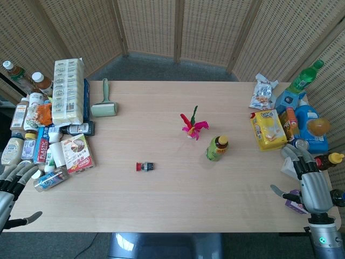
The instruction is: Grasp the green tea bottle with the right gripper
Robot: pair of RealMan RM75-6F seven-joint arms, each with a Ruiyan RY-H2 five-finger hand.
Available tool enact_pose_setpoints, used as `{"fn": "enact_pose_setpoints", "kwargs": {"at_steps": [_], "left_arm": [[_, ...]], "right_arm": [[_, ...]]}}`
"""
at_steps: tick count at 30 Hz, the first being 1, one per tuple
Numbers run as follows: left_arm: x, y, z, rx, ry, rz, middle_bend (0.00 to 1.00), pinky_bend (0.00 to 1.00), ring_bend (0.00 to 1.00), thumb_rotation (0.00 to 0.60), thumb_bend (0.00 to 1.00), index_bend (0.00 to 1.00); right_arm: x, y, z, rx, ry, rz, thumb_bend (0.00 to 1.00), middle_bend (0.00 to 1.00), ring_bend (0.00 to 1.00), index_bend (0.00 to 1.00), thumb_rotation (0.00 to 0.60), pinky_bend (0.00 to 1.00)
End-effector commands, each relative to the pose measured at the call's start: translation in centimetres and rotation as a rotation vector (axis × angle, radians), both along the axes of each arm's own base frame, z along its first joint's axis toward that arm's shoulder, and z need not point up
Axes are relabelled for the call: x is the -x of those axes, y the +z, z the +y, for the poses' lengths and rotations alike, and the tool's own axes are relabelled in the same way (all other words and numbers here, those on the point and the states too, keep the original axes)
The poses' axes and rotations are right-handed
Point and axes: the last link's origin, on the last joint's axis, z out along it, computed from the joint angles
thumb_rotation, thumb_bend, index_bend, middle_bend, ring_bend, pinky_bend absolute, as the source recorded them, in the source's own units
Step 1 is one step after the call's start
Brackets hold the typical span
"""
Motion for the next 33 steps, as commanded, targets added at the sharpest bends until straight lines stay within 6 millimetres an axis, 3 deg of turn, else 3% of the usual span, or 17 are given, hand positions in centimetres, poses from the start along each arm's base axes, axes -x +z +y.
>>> {"fn": "enact_pose_setpoints", "kwargs": {"at_steps": [1, 8, 13, 25, 33], "left_arm": [[0.0, 0.0, 0.0, -0.001, 0.0, 0.0, 0.0, 0.0, 0.0, 0.6, 0.0, 0.0], [-0.1, 0.1, 0.0, -0.006, -0.004, -0.005, 0.0, 0.0, 0.0, 0.6, 0.0, 0.0], [0.1, 0.4, 0.2, -0.015, 0.002, -0.016, 0.0, 0.0, 0.0, 0.6, 0.0, 0.0], [0.3, 0.6, 0.6, -0.025, 0.013, -0.021, 0.0, 0.0, 0.0, 0.6, 0.0, 0.0], [0.5, 0.1, 1.1, -0.018, 0.03, -0.01, 0.0, 0.0, 0.0, 0.6, 0.0, 0.0]], "right_arm": [[0.0, -0.1, 0.0, -0.007, -0.002, -0.005, 0.0, 0.0, 0.0, 0.02, 0.6, 0.0], [0.3, -0.8, -0.6, -0.092, -0.022, -0.088, 0.0, 0.0, 0.0, 0.02, 0.6, 0.0], [0.3, -2.8, -1.6, -0.2, -0.044, -0.182, 0.0, 0.0, 0.0, 0.01, 0.6, 0.0], [1.3, -8.8, -7.9, -0.42, -0.178, -0.456, 0.0, 0.0, 0.0, 0.0, 0.6, 0.0], [0.1, -12.0, -11.4, -0.502, -0.213, -0.556, 0.0, 0.0, 0.0, 0.0, 0.6, 0.0]]}}
